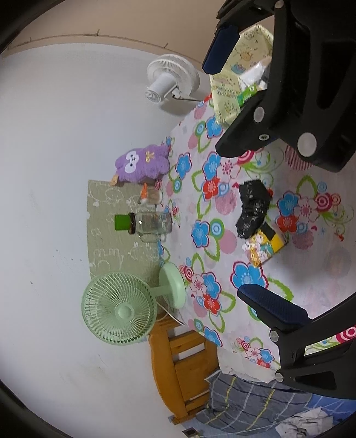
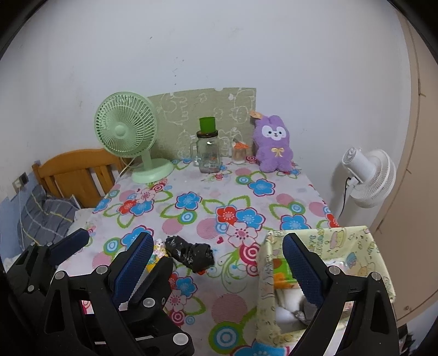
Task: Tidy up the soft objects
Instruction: 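Grasp the yellow cartoon tissue pack with the left tool while the right tool grasps the black bag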
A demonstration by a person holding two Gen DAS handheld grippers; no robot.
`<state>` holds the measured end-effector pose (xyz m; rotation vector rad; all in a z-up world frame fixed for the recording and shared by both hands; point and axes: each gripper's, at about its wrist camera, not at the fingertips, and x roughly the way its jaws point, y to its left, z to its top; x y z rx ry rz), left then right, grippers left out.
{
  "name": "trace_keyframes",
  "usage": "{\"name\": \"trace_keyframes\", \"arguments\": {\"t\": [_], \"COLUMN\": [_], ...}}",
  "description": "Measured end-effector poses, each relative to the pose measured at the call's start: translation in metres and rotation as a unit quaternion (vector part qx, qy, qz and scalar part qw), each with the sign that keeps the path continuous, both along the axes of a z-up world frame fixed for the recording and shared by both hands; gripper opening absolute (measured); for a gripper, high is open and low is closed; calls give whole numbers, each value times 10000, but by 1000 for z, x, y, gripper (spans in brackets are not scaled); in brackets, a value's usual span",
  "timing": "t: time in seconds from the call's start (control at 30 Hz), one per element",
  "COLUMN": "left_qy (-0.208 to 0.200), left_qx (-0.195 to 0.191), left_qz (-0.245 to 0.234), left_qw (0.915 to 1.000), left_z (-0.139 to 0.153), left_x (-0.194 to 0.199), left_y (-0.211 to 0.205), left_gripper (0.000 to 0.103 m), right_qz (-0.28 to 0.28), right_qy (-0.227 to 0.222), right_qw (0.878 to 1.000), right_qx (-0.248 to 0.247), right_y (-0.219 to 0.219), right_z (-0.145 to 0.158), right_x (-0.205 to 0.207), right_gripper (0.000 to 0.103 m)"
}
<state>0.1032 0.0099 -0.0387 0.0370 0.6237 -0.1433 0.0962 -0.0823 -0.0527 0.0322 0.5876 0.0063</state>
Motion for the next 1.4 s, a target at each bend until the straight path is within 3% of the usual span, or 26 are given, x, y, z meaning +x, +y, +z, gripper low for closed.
{"name": "trace_keyframes", "arguments": {"t": [0.63, 1.2, 1.4], "left_qy": [622, 1131, 1298], "left_qx": [9, 78, 91], "left_qz": [355, 215, 137], "left_qw": [9974, 9933, 9914], "left_z": [-56, -99, -112], "left_x": [51, 94, 104], "left_y": [32, 37, 33], "left_gripper": [96, 94, 94], "right_qz": [384, 271, 157], "right_qy": [600, 1160, 1280], "right_qw": [9975, 9925, 9911], "right_qx": [13, 269, 324], "right_y": [33, 38, 33], "right_z": [-54, -104, -118], "right_x": [60, 107, 117], "right_gripper": [89, 88, 81]}}
